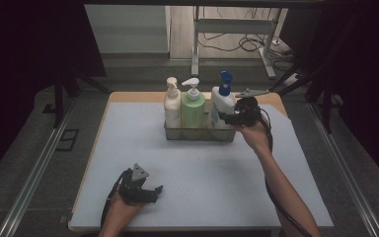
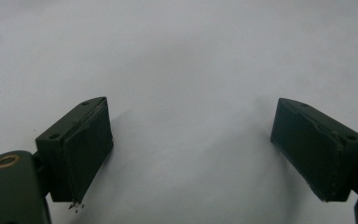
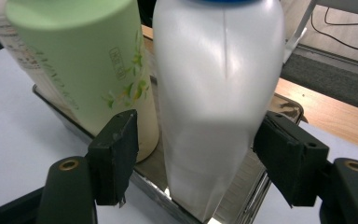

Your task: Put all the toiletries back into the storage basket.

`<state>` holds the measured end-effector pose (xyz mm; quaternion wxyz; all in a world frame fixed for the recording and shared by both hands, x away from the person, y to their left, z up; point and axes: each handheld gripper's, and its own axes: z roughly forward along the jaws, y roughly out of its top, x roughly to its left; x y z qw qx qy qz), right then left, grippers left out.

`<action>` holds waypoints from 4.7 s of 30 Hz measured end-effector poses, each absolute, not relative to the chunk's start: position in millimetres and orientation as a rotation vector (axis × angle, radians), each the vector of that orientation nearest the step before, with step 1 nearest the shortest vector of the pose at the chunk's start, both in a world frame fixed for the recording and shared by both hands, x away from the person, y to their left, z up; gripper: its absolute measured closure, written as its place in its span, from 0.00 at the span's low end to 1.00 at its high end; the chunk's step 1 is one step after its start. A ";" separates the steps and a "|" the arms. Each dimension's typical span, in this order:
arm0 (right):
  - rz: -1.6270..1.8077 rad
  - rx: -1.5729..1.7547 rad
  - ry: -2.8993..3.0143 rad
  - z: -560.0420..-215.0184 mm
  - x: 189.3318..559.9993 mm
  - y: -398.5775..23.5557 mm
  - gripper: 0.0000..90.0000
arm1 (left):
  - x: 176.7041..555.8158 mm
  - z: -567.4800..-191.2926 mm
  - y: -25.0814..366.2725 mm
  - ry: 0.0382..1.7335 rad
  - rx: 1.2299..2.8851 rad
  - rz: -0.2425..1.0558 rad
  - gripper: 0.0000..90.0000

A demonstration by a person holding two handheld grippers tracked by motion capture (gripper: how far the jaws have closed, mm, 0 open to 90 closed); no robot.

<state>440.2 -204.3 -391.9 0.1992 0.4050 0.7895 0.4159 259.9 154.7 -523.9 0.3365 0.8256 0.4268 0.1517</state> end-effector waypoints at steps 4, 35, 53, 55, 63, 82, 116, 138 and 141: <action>1.170 1.123 2.211 -391.5 434.5 -207.9 0.36 | 259.9 -523.8 154.8 1.112 2.154 0.396 0.14; 1.108 1.174 2.160 -407.2 440.7 -239.3 0.91 | 259.9 -524.0 154.4 1.115 2.148 0.395 0.14; 1.087 1.202 2.224 -433.0 478.0 -228.3 0.99 | 260.0 -524.0 154.7 1.114 2.151 0.396 0.14; 1.096 1.215 2.231 -436.8 480.7 -227.1 0.99 | 260.0 -523.9 154.7 1.114 2.151 0.395 0.14; 1.092 1.242 2.255 -446.6 486.4 -226.6 0.99 | 260.0 -524.0 154.5 1.115 2.149 0.394 0.14; 1.066 1.257 2.298 -460.1 488.6 -216.6 0.98 | 260.0 -524.0 154.5 1.115 2.149 0.394 0.14; 1.074 1.214 2.354 -456.6 478.8 -199.3 1.00 | 260.3 -524.0 154.6 1.116 2.150 0.393 0.14; 1.082 1.202 2.364 -455.6 473.8 -201.8 0.91 | 260.1 -524.0 154.5 1.115 2.149 0.394 0.14; 1.068 1.207 2.359 -454.8 473.2 -202.9 0.88 | 260.1 -524.0 154.5 1.115 2.150 0.394 0.14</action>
